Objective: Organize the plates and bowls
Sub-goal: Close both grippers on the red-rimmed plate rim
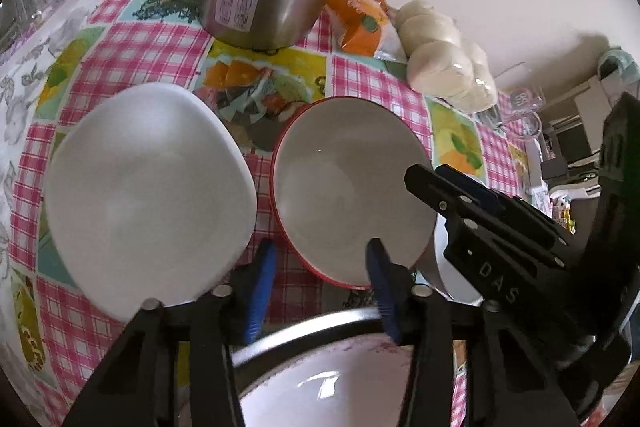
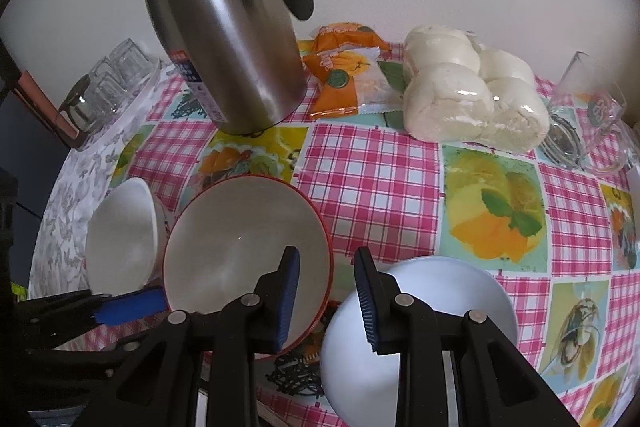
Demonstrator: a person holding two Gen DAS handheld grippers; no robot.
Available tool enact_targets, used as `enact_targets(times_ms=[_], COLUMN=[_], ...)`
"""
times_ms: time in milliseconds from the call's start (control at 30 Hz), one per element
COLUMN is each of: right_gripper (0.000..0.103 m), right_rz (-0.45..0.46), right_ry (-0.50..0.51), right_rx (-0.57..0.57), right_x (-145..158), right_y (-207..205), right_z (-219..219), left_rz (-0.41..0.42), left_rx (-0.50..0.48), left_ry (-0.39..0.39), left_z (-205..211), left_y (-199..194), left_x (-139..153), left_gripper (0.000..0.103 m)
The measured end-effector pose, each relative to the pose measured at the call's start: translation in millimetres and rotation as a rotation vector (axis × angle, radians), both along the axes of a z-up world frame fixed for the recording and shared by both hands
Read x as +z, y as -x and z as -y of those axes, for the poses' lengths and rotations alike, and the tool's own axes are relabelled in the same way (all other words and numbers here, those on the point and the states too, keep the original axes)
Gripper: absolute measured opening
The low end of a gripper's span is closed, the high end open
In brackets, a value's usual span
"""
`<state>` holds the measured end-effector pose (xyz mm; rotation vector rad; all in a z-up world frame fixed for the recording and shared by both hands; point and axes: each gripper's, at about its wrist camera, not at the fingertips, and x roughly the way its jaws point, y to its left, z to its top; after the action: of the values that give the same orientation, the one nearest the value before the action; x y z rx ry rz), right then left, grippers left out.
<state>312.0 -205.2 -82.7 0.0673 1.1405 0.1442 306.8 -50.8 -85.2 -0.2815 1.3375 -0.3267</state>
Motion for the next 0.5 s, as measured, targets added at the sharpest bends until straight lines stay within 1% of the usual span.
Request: enact_targets(times_ms=[33,100,133,200,267,367,467,500], right_gripper=[0.031,0.031,0.031,0.03,0.029,0.029,0.028,0.028], right_rz=[-0.002,-0.006,-0.008,-0.015,-0.023,-0.024,-0.024,-0.022], right_ry=[0.004,0.008,0.01,0.009,0.009,0.037,0.059,0.062], right_rx=[0.005,0.012,0.015,0.021,0.028,0.042,0.052,0.054], right_x=[-2,-4,-5,-9,-12,-13,-15,-15], right_y=[-1,-2,-2,-3,-5,-6,-6,-6], right_z=[-2,-4,-6,-8,-10,-15,-19,-20], left_rz=[-0.005,-0.017,-0.024,-0.02,-0.02,-0.019,-0.006,-0.001], left_rx=[0.008,0.018,0.021,0.019,0.016,0.016,0.02,0.022], left_ry=[-0.005,-0.005,-0.01,-0.027,-0.039,-0.047,-0.056,-0.061], left_z=[0,-1,-1,0,1,0,0,-1], left_y=[-2,-4,-5,-6,-7,-9,-9,-9], left_x=[-3,-8,-11,-13,-14,-15,-15,-15], left_gripper=[0.046,0.04,0.039,0.033,0.031,0.029,0.024,0.024])
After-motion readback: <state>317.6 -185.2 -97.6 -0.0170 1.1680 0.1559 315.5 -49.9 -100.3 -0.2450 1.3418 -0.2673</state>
